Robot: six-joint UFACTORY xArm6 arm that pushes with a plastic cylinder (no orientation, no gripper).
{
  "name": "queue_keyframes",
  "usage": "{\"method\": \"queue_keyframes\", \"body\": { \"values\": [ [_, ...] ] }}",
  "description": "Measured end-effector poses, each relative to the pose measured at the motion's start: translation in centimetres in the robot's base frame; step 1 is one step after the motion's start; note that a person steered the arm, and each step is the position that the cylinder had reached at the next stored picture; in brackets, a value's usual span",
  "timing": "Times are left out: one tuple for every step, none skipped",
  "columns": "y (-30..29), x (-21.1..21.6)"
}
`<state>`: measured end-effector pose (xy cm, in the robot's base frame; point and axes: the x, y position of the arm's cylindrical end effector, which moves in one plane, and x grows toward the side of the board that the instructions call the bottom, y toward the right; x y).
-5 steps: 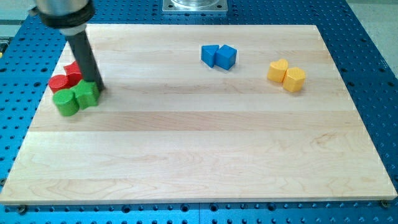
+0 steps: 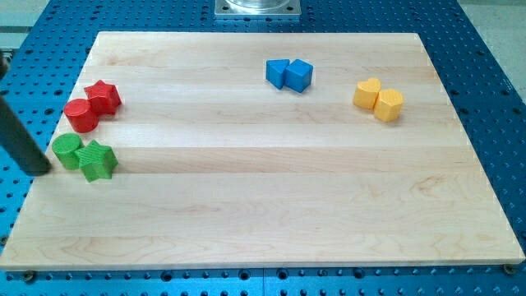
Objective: Move the red blocks towards the left center of the board
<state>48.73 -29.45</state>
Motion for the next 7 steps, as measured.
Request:
{"method": "queue_keyframes", "body": {
  "values": [
    [0.2,-3.2],
    [3.9,-1.7],
    [7.7,-0.5],
    [6.1,-4.7],
    [3.7,-6.7],
    [1.5,-6.5],
    [-1.0,-6.0]
  ]
}}
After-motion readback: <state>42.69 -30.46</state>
